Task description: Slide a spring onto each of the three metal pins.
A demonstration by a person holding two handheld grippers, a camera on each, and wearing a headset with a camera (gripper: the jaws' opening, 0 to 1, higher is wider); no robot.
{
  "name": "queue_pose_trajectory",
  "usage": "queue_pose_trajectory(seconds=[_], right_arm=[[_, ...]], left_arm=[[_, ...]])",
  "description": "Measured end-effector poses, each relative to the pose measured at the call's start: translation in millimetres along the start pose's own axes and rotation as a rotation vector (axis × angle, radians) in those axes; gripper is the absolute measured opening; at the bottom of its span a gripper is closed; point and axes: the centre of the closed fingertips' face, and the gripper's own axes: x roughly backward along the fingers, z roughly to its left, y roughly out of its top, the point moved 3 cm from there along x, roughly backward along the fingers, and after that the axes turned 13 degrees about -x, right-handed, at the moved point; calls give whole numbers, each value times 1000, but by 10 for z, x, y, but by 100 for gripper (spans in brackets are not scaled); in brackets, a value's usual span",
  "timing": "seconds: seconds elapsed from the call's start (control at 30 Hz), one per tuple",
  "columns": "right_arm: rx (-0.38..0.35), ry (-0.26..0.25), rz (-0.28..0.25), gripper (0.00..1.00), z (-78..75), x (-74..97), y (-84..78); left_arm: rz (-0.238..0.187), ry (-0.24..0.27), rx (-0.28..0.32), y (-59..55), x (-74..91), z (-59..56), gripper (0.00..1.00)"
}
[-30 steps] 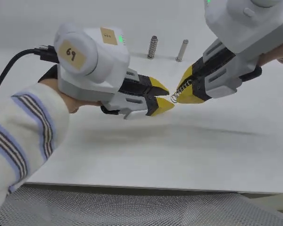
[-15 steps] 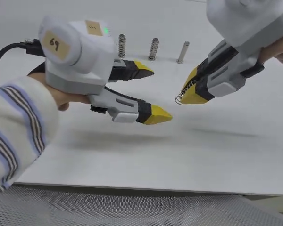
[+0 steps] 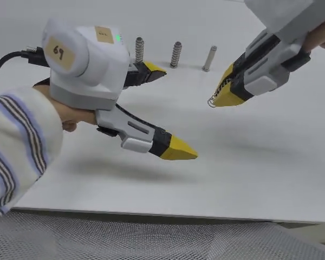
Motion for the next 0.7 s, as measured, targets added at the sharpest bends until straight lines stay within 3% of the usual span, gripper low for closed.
queue_pose_trajectory(seconds=[0.33,0.7], right_arm=[[1,-51,19,8,-190,139,6],[14,-117,49,8,-600,226,164]], left_arm=[[-1,14,22,8,36,49,98],[4,25,45,-20,49,74,98]])
